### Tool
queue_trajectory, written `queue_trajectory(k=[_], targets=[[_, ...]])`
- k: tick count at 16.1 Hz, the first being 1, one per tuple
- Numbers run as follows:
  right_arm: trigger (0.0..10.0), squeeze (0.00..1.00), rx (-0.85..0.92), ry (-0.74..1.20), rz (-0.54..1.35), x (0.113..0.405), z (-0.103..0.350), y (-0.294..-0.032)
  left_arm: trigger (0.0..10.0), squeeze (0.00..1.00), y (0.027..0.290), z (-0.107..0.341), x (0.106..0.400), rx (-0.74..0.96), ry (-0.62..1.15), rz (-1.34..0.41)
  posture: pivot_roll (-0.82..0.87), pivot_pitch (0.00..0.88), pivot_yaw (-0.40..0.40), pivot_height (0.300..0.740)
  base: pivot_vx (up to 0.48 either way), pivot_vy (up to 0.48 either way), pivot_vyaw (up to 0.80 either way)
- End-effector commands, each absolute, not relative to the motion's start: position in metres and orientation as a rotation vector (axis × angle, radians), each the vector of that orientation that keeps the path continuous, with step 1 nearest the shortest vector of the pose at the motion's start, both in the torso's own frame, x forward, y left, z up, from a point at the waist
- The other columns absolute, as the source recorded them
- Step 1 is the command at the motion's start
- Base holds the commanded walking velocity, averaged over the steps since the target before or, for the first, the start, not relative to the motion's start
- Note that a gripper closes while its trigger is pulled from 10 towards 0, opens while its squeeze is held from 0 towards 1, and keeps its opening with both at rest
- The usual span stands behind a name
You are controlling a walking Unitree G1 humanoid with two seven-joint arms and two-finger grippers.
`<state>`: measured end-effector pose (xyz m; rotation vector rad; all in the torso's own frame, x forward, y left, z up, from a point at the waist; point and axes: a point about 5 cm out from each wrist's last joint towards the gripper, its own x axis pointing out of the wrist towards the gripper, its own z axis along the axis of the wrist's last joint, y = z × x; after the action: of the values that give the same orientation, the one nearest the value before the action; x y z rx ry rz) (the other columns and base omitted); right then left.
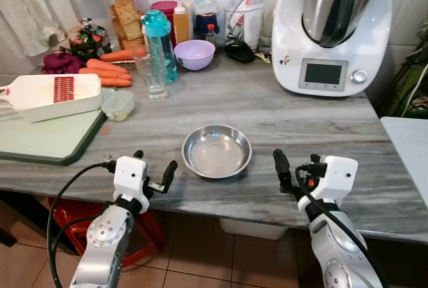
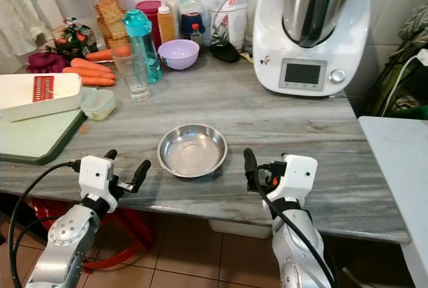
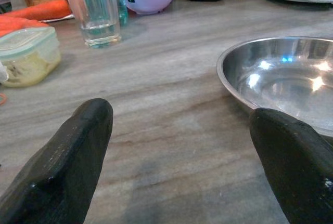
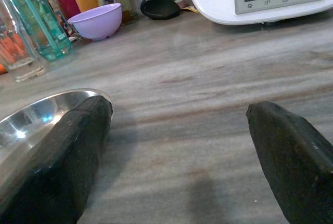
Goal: Setting the table
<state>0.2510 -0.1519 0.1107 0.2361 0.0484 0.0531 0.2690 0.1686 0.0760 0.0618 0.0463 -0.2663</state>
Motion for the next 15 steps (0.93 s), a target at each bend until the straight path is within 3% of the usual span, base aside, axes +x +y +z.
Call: queue_trajectory(k=[1, 7, 15], targets=[[10.0, 0.0, 0.245, 0.061, 0.046, 0.2528, 0.1095, -0.1528, 10.0, 0.0, 0.1724, 0.0743, 0.2696, 0.071, 0.064, -0.253, 0.0, 0.0, 0.049, 0.74, 0.0, 0.0, 0.0], [10.0, 0.0, 0.241, 0.06, 0.044, 0.2536, 0.1095, -0.1532, 10.0, 0.0, 0.1725, 0.0746, 0.2705, 0.075, 0.064, -0.256, 0.0, 0.0, 0.048, 0.74, 0.0, 0.0, 0.0], [10.0, 0.0, 0.258, 0.059, 0.045, 0.2547, 0.1096, -0.1525, 10.0, 0.0, 0.1723, 0.0736, 0.2698, 0.077, 0.067, -0.257, 0.0, 0.0, 0.045, 0.74, -0.258, 0.0, 0.0]])
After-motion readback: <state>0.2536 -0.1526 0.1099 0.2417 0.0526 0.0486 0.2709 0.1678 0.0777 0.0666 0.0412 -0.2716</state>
